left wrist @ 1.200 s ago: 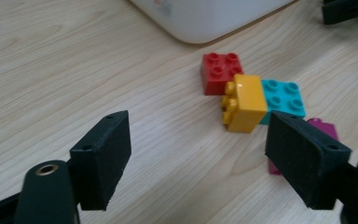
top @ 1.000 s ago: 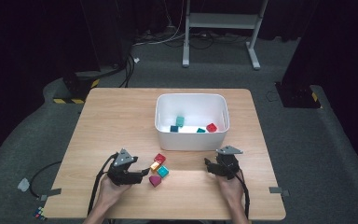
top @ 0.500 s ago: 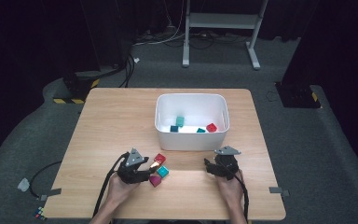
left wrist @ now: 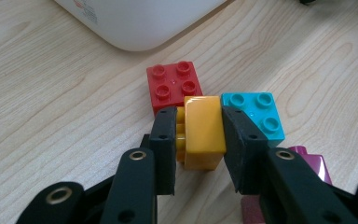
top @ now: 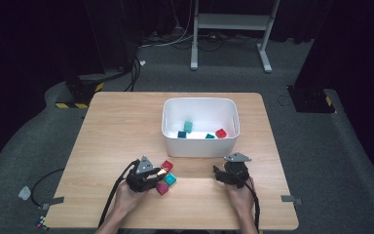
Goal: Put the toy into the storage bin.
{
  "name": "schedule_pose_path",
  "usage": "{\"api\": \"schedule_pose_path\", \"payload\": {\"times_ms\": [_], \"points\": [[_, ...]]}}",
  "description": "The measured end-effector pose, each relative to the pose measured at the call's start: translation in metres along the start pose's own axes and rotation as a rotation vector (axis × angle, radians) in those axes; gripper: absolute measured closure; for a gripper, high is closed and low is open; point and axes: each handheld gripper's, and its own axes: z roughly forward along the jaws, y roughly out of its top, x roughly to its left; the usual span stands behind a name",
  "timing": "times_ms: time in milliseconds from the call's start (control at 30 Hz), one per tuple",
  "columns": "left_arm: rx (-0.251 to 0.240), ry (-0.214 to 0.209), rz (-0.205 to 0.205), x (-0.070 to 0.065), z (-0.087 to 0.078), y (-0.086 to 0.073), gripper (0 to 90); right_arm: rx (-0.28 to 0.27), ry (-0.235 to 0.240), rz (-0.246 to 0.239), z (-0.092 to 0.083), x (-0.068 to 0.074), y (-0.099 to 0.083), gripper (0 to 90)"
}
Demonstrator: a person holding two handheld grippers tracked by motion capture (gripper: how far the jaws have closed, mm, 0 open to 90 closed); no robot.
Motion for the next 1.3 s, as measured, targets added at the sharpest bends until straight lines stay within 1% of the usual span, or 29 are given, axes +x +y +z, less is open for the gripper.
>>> {"api": "schedule_pose_path", "payload": {"times_ms": [233,333,533,700,833,1000,1133,1200,1300], "points": [[0.004,-0.005,0.003,-0.001,-0.001,-0.001,67.3,0.000,0.000,0.000,0.000,0.000,0.000,33.3],[-0.002,0.004,0.021,-0.001,-0.004,0.000,67.5,0.000,0.000,0.000,0.000,0.000,0.000,33.3],[-0.023,0.001,0.012,0.001,-0.010,0.000,67.6,0.000,-0.001,-0.001,0.000,0.000,0.000,33.3],[-0.030,-0.001,0.009,0.004,-0.021,0.002,67.6,0.000,0.000,-0.001,0.000,0.000,0.000,33.3],[-0.040,0.003,0.002,0.008,-0.034,0.009,67.7,0.000,-0.001,-0.001,0.000,0.000,0.000,33.3],[-0.060,-0.009,-0.012,0.013,-0.048,0.019,67.7,0.000,-0.001,-0.001,0.000,0.000,0.000,33.3],[-0.075,-0.018,-0.009,0.014,-0.054,0.026,67.8,0.000,-0.001,0.000,0.000,0.000,0.000,33.3],[-0.075,-0.021,-0.002,0.014,-0.056,0.030,67.7,0.000,-0.001,-0.001,0.000,0.000,0.000,33.3],[-0.087,-0.031,-0.015,0.014,-0.060,0.036,67.7,0.000,-0.001,-0.001,0.000,0.000,0.000,33.3]]}}
